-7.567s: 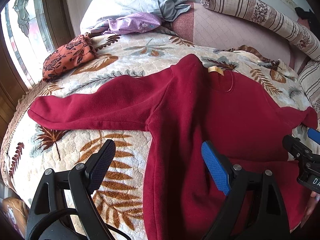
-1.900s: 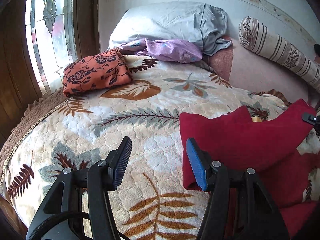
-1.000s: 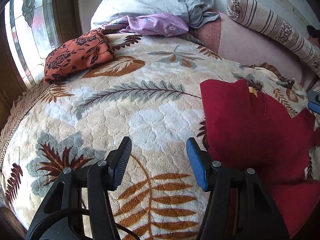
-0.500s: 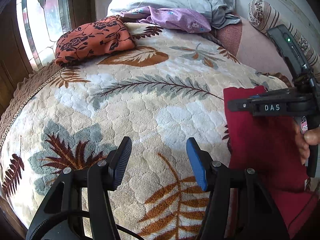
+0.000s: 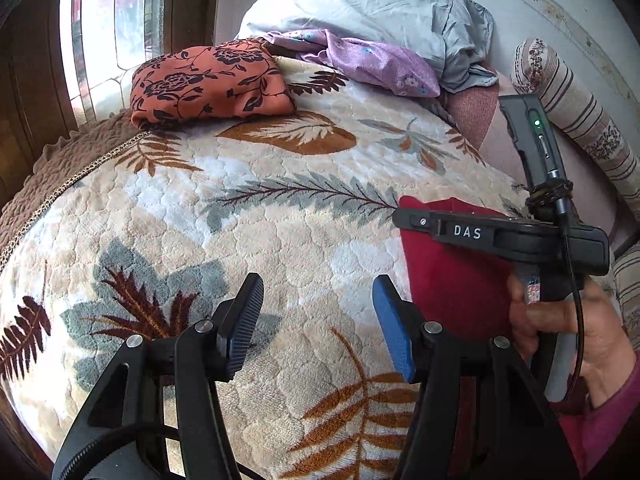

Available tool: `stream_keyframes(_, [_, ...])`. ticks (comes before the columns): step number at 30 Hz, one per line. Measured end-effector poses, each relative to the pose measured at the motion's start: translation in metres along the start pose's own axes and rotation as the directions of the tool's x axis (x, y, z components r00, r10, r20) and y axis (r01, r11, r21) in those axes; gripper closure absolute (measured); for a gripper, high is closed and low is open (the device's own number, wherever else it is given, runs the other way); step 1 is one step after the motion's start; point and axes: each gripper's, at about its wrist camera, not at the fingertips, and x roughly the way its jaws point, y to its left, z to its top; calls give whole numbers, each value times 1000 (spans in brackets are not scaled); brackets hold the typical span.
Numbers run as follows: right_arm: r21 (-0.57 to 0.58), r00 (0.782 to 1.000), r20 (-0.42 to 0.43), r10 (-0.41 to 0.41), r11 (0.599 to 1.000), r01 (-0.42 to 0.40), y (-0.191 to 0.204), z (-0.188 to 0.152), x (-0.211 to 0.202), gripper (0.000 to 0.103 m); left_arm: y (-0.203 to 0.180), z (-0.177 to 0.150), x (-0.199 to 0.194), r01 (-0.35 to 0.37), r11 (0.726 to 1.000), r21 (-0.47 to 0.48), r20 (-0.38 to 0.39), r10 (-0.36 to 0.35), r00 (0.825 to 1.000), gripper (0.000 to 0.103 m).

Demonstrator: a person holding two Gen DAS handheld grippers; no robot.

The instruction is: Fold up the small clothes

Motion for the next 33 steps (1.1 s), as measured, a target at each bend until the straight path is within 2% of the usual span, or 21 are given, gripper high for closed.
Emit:
stream_keyframes(2, [43,999,-37,8,999,-7,-5,-6,9,95,-7,0,-1,26,999,18,1,-26,1000,46])
stream_keyframes(5, [96,999,4,50,994,-50,-15,-11,-27,91,-22,-2,-5,71,995,64,11,-72,997,46])
stream_keyframes(6, [93,998,38,59,994,-62,-18,-15,-47,80,-28,-3,-6,83,993,82,11,-85,996,46])
stream_keyframes(7, [92,997,68,39,995,-45,-24,-20,-69,54,-33,-3,-7,95,991,99,13,-97,995,46])
stream_keyframes(9, [110,990,118,-77,992,64,-42,-37,-114,32,-44,-4,-8,109,986,129,21,-113,993,46])
stream_keyframes(11, [141,967,178,-184,977,160,-67,-60,-158,32,-54,-5,-4,102,983,153,17,-106,994,46])
stream_keyframes(13, [197,929,157,-334,933,302,-97,-85,-188,32,-61,-6,4,97,982,159,1,-99,995,46])
stream_keyframes(15, [284,885,101,-455,866,412,-134,-114,-208,32,-67,-7,16,92,982,162,-28,-88,996,46])
stream_keyframes(16, [331,875,69,-479,839,433,-151,-128,-212,32,-69,-8,22,84,983,166,-42,-78,996,46])
stream_keyframes(18, [413,886,1,-464,807,423,-180,-155,-209,32,-74,-11,33,57,983,173,-61,-47,997,46])
stream_keyframes(20, [463,911,-24,-411,804,375,-195,-174,-198,37,-77,-14,42,37,983,177,-78,-23,997,46])
stream_keyframes(21, [475,923,-27,-384,808,350,-196,-180,-191,53,-78,-15,46,23,983,180,-87,-8,996,46])
stream_keyframes(22, [479,933,-31,-358,814,328,-197,-185,-184,63,-80,-17,50,8,983,184,-93,9,996,46])
stream_keyframes(23, [464,928,-40,-370,816,345,-193,-187,-179,68,-80,-18,52,-3,982,188,-95,21,995,46])
stream_keyframes(24, [436,911,-38,-410,814,384,-187,-188,-180,86,-81,-19,53,-9,982,190,-97,27,995,46])
stream_keyframes(25, [419,897,-30,-440,810,411,-185,-189,-185,91,-81,-20,53,-13,981,193,-98,33,995,46])
stream_keyframes(27, [457,905,38,-424,813,361,-185,-197,-207,93,-82,-21,53,-16,979,204,-104,38,994,46])
stream_keyframes(29, [482,878,68,-473,787,386,-185,-205,-226,96,-84,-21,54,-36,976,213,-101,59,993,45])
stream_keyframes(30, [485,863,60,-502,770,414,-186,-207,-228,103,-84,-21,54,-38,976,213,-101,60,993,45])
stream_keyframes(31, [489,853,32,-521,753,441,-190,-210,-227,103,-84,-20,54,-40,977,209,-104,62,993,45])
stream_keyframes(33, [518,873,-23,-487,741,427,-200,-216,-219,103,-84,-19,51,-43,978,206,-98,64,993,45])
